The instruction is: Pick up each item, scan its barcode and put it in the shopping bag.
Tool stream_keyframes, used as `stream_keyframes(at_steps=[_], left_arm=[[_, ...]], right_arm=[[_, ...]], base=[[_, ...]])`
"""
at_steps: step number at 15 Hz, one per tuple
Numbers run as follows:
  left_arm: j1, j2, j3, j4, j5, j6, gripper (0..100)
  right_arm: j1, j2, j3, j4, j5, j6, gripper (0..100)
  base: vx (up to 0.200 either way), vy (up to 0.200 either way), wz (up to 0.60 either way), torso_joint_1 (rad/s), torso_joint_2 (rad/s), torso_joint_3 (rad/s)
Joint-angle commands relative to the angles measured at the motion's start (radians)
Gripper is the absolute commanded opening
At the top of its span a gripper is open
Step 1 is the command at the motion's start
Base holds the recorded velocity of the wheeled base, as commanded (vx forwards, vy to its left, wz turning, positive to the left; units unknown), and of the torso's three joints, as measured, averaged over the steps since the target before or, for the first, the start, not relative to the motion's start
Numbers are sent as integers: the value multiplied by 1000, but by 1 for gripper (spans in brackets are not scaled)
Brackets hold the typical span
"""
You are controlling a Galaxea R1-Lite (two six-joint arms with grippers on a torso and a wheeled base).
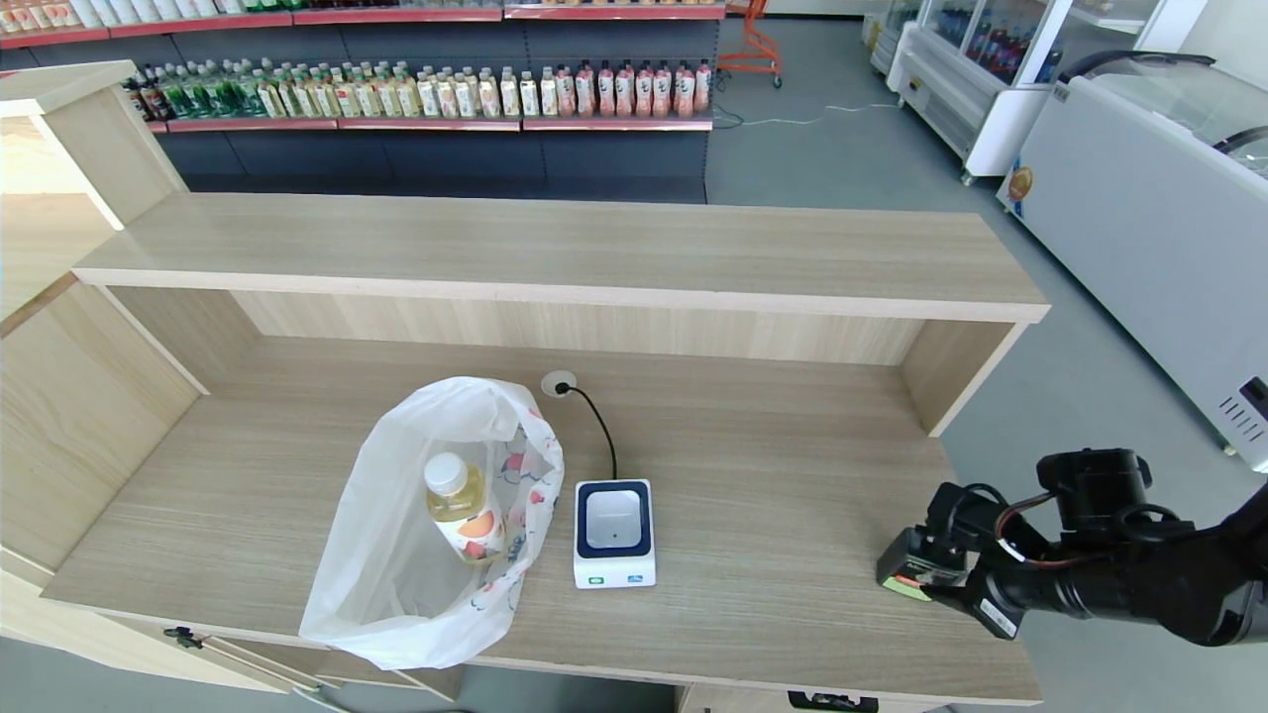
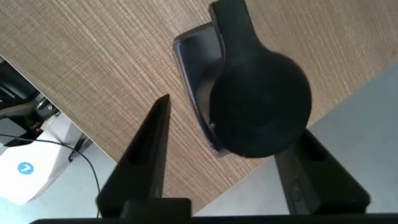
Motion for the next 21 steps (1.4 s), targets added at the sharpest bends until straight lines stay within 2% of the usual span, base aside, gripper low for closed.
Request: stream_keyframes(at_steps=[1, 5, 8, 10, 11, 12, 14, 16, 17, 18, 19, 20, 21], left_arm=[[0, 0, 0, 0, 0, 0, 100], [0, 0, 0, 0, 0, 0, 100], [0, 0, 0, 0, 0, 0, 100], [0, 0, 0, 0, 0, 0, 100], [0, 0, 0, 0, 0, 0, 100], [0, 0, 0, 0, 0, 0, 100], [0, 0, 0, 0, 0, 0, 100], [0, 0, 0, 0, 0, 0, 100], [0, 0, 0, 0, 0, 0, 100], [0, 0, 0, 0, 0, 0, 100], [0, 0, 0, 0, 0, 0, 100], [0, 0, 0, 0, 0, 0, 100], [0, 0, 0, 0, 0, 0, 100]], right_arm=[[4, 16, -3, -1, 1, 0, 0], [4, -4, -2, -2, 36, 0, 0], [-33, -151, 20, -44, 70, 30, 0], [-66, -272, 73, -50, 111, 38, 0], [-82, -362, 148, -111, 123, 23, 0], [-83, -404, 170, -157, 163, -37, 0], [-83, -428, 165, -191, 366, -298, 0], [-69, -413, 156, -159, 597, -671, 0], [-34, -416, 152, -133, 685, -849, 0], [-8, -424, 139, -131, 748, -1028, 0], [-2, -425, 132, -126, 777, -1143, 0], [35, -418, 136, -125, 826, -1281, 0], [104, -404, 136, -125, 841, -1364, 0]], base=[[0, 0, 0, 0, 0, 0], [0, 0, 0, 0, 0, 0], [0, 0, 0, 0, 0, 0], [0, 0, 0, 0, 0, 0], [0, 0, 0, 0, 0, 0], [0, 0, 0, 0, 0, 0], [0, 0, 0, 0, 0, 0], [0, 0, 0, 0, 0, 0], [0, 0, 0, 0, 0, 0], [0, 0, 0, 0, 0, 0], [0, 0, 0, 0, 0, 0], [0, 0, 0, 0, 0, 0], [0, 0, 0, 0, 0, 0]])
